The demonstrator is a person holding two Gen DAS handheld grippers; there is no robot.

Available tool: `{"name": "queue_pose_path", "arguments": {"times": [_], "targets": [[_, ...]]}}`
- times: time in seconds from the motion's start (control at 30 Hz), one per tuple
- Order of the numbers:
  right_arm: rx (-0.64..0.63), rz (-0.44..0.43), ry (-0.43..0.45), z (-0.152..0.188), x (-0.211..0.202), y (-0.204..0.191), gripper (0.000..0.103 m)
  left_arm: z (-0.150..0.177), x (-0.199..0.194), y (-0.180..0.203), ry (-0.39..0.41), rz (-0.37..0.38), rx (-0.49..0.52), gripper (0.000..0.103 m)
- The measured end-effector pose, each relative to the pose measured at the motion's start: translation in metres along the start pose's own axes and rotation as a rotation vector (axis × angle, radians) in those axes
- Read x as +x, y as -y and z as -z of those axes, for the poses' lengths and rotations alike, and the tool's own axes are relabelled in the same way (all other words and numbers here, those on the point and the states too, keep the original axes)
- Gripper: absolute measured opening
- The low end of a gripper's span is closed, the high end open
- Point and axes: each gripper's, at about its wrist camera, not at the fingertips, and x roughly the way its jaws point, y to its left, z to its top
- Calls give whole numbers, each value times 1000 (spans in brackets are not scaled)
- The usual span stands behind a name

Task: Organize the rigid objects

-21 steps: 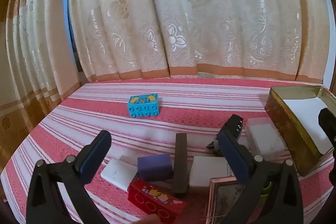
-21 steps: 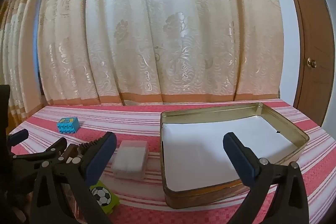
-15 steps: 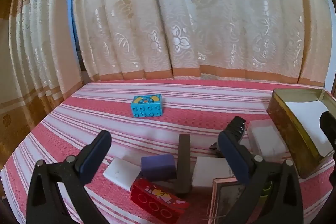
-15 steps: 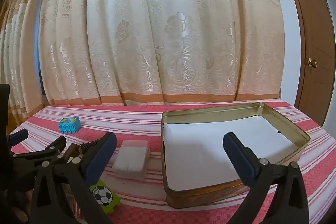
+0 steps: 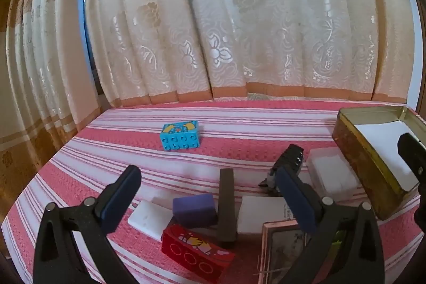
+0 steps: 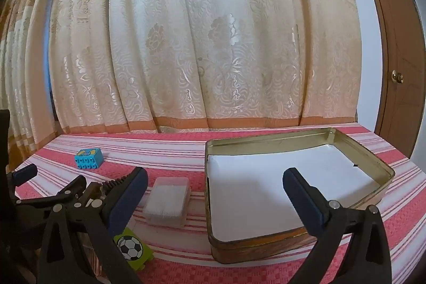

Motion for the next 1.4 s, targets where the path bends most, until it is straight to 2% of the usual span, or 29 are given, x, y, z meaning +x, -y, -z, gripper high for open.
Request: {"name": "queue_pose_path", "arguments": {"times": [1.4], "targets": [[6,-11,2,-2,2,2,103,1,2,1,-15,9,-19,103]]}}
